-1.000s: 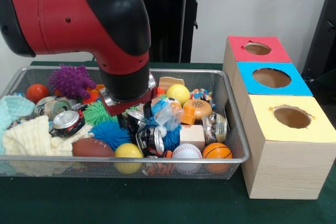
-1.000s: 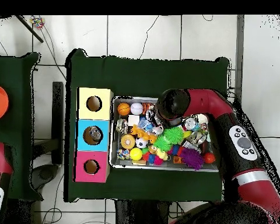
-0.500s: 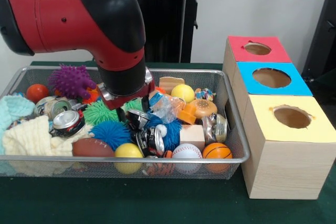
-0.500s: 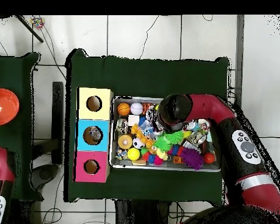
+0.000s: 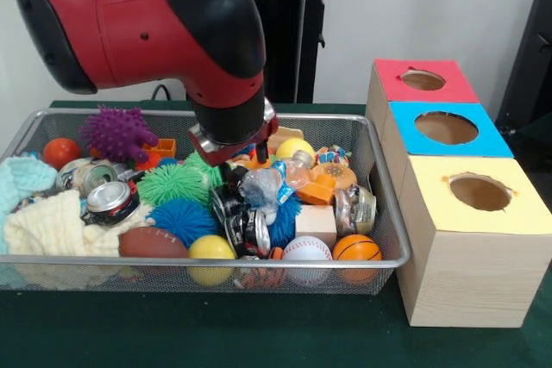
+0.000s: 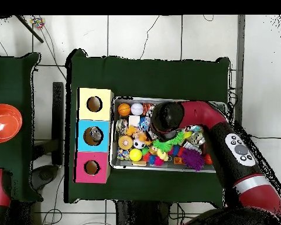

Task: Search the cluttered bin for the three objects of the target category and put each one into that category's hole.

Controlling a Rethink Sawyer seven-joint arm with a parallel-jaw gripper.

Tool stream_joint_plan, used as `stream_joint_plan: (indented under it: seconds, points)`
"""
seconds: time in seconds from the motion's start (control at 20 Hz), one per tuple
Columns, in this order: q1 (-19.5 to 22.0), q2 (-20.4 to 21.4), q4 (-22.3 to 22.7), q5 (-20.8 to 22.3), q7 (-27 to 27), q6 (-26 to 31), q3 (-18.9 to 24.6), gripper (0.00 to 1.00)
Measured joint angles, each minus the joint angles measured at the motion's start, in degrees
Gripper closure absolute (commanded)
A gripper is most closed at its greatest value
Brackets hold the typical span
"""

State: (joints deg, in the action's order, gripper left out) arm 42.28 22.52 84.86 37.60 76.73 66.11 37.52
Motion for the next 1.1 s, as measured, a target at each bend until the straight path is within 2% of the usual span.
stream_joint_plan:
  seconds: [0.75, 1.1]
  points:
    - [1.23, 1.87, 6.71, -1.03, 0.0, 0.0, 2.84, 0.0]
    - [1.14, 2.16, 8.05, -1.79, 0.0, -1.59, 4.09, 0.0]
